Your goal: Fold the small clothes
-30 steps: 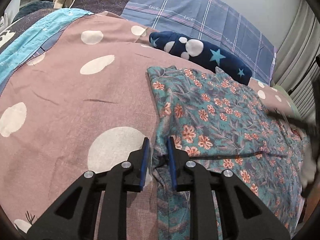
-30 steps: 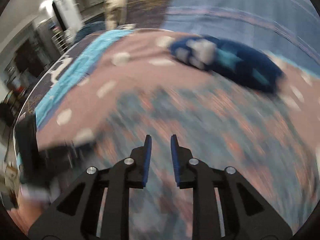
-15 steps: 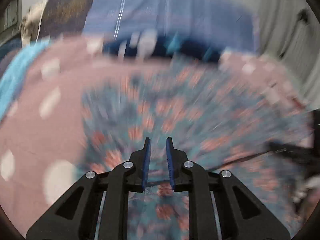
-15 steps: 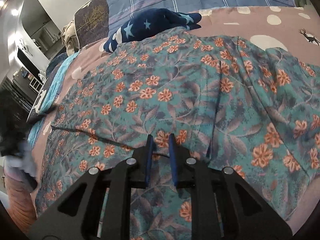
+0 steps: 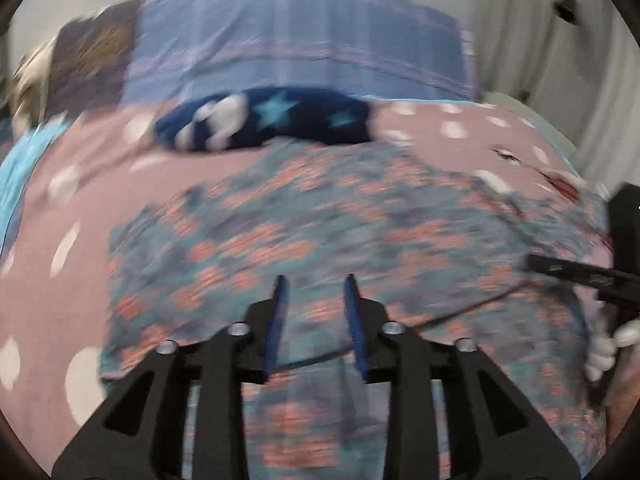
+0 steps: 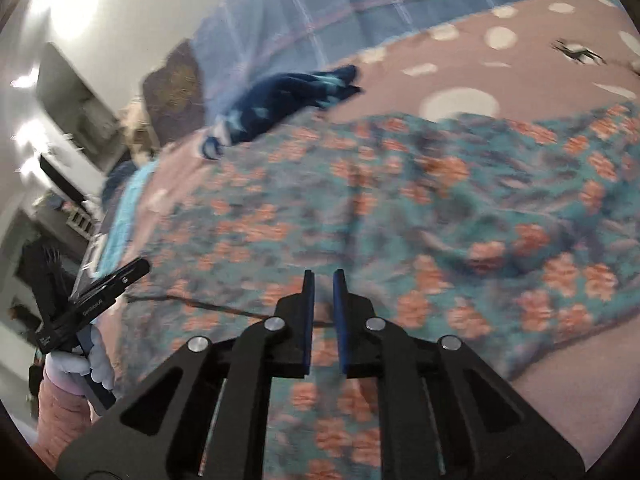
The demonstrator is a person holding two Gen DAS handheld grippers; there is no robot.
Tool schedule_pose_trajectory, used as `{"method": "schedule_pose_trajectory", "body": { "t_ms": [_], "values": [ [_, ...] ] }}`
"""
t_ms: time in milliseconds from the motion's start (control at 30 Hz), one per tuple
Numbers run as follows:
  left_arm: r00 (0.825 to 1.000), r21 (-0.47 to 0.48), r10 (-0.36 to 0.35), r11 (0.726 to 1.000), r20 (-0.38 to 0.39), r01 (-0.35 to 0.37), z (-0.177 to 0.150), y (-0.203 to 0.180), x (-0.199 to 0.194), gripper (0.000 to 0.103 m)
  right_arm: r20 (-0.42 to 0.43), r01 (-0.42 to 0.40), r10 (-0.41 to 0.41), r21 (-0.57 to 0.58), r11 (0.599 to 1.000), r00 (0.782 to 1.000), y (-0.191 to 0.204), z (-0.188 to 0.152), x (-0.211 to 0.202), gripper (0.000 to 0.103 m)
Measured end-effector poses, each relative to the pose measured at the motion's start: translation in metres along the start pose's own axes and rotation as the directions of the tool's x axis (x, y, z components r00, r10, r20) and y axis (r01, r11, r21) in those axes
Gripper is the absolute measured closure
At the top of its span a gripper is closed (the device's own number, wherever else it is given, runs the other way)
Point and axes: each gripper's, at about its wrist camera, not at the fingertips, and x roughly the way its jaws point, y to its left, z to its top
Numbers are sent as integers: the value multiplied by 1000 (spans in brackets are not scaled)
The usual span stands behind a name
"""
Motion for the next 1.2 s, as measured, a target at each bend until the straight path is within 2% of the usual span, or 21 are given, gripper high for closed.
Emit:
{"method": "schedule_pose_trajectory", "body": {
  "t_ms": [67, 133, 200, 300, 333, 433, 500, 567, 600, 700, 733, 833, 867, 967, 1000, 1033, 1067, 1100, 1133, 1167, 1200],
  "values": [
    [999, 55, 13, 998, -36, -11, -2, -22, 14, 58, -37, 53, -54, -11, 999, 998, 4, -5, 12, 92],
    [988, 110, 72, 992, -139, -56, -22, -36, 54, 51, -27, 27, -26, 26, 999, 999, -6, -4, 5, 95],
    [993, 111, 80, 991, -87, -70, -29, -37, 56, 50, 18, 7, -9, 71, 997, 1000, -20, -3, -19, 94],
    [996, 54, 33, 998, -87, -28, -27, -26, 52, 50, 152, 93, -106, 90, 992, 983, -51, -2, -79, 91],
    [996, 39, 17, 999, -89, -14, -27, -23, 51, 50, 210, 142, -170, 140, 980, 963, -72, -1, -110, 89],
    [995, 49, 30, 998, -90, -25, -27, -23, 52, 49, 307, 199, -285, 282, 939, 908, -124, 7, -176, 86],
    [995, 71, 54, 996, -88, -48, -27, -27, 52, 49, 369, 231, -375, 379, 896, 850, -164, 14, -224, 84],
    [995, 74, 57, 996, -88, -51, -27, -27, 53, 49, 381, 246, -439, 458, 854, 814, -195, 20, -250, 81],
    [995, 71, 54, 996, -88, -48, -28, -28, 53, 49, 367, 259, -480, 511, 820, 797, -216, 25, -265, 80],
    [995, 67, 51, 997, -86, -45, -27, -29, 53, 49, 316, 308, -552, 573, 759, 772, -252, 34, -277, 74],
    [995, 70, 54, 996, -86, -48, -28, -30, 53, 48, 307, 302, -551, 586, 752, 776, -259, 35, -277, 70],
    [994, 75, 62, 996, -85, -56, -28, -29, 53, 48, 307, 190, -470, 635, 749, 827, -285, 35, -268, 66],
    [994, 75, 62, 996, -86, -56, -28, -29, 53, 48, 310, 166, -452, 644, 747, 836, -289, 36, -264, 66],
    [994, 74, 62, 996, -85, -55, -28, -29, 53, 48, 317, 145, -445, 656, 741, 838, -294, 40, -256, 65],
    [994, 74, 61, 996, -85, -55, -28, -29, 53, 48, 315, 149, -448, 656, 740, 837, -295, 43, -256, 67],
    [994, 74, 62, 996, -85, -55, -28, -29, 53, 48, 310, 157, -451, 653, 741, 837, -293, 46, -254, 90],
    [994, 74, 61, 996, -85, -55, -28, -29, 53, 48, 305, 158, -452, 657, 737, 838, -289, 48, -253, 100],
    [995, 73, 60, 996, -85, -53, -29, -30, 53, 48, 329, 136, -453, 667, 733, 828, -279, 50, -254, 100],
    [994, 70, 60, 996, -86, -54, -29, -29, 53, 48, 369, 97, -419, 644, 759, 829, -266, 57, -253, 100],
    [995, 67, 57, 996, -87, -51, -29, -29, 53, 48, 407, 64, -367, 592, 803, 836, -246, 65, -250, 100],
    [995, 64, 54, 997, -87, -48, -28, -28, 54, 47, 424, 53, -335, 551, 832, 841, -230, 68, -248, 100]
  ]
}}
